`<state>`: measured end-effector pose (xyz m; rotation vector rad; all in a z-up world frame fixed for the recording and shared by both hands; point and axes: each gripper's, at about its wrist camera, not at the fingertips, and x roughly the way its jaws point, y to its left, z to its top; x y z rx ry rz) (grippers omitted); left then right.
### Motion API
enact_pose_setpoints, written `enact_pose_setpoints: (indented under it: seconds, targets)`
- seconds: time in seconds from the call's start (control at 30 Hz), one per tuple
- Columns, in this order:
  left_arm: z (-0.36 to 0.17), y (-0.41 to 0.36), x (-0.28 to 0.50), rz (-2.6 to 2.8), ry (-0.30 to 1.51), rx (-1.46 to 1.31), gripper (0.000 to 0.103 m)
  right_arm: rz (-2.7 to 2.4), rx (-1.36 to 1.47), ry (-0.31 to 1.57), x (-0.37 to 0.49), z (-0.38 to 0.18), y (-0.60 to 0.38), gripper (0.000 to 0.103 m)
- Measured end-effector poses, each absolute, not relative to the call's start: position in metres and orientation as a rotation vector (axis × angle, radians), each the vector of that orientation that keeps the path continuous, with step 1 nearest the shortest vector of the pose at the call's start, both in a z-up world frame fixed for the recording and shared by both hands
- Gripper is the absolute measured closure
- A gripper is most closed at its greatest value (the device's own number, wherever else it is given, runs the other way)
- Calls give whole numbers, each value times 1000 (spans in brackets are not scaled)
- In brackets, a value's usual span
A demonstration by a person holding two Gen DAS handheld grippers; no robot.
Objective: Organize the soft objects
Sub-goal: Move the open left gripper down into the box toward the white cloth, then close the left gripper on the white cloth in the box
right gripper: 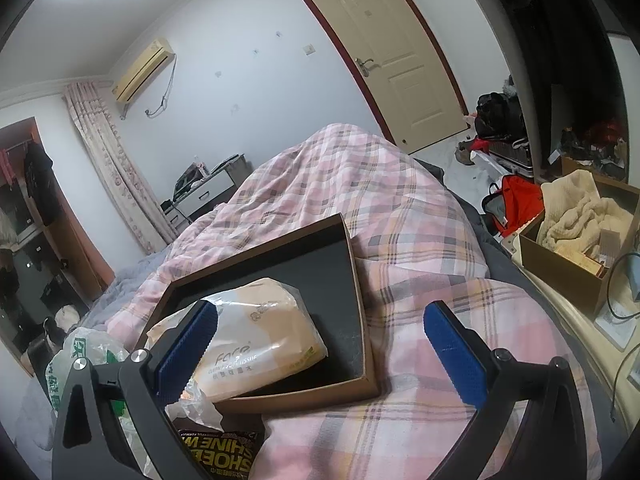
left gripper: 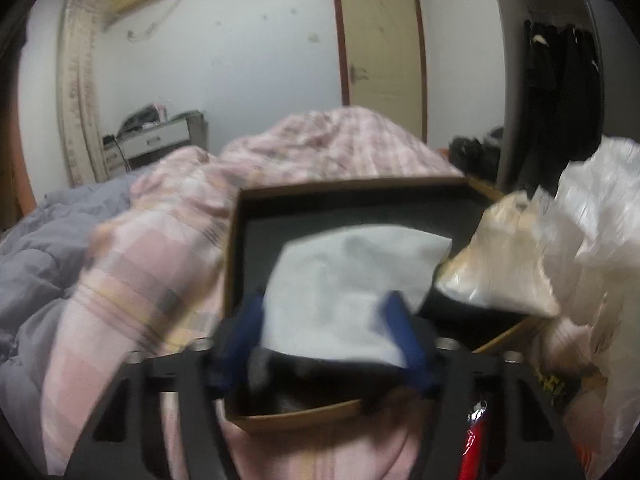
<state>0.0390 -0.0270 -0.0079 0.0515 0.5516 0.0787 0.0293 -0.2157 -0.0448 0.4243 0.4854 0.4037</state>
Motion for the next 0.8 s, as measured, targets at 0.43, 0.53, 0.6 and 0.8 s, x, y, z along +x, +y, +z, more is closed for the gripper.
enact_pose_setpoints:
  seconds: [0.43, 0.53, 0.6, 0.8]
  targets:
    - [-3, -17, 30, 65, 506, -8, 91, 405, 432, 488, 30, -45, -216, 0]
    - [2, -12, 20, 64, 456, -32, 92, 406, 436, 486, 30, -45, -217, 0]
    - [6, -9, 11, 65, 419, -47, 93, 406, 440, 484, 29, -45, -217, 0]
    - [17, 1, -14, 43, 348, -101, 93, 406, 440, 484, 29, -45, -217, 0]
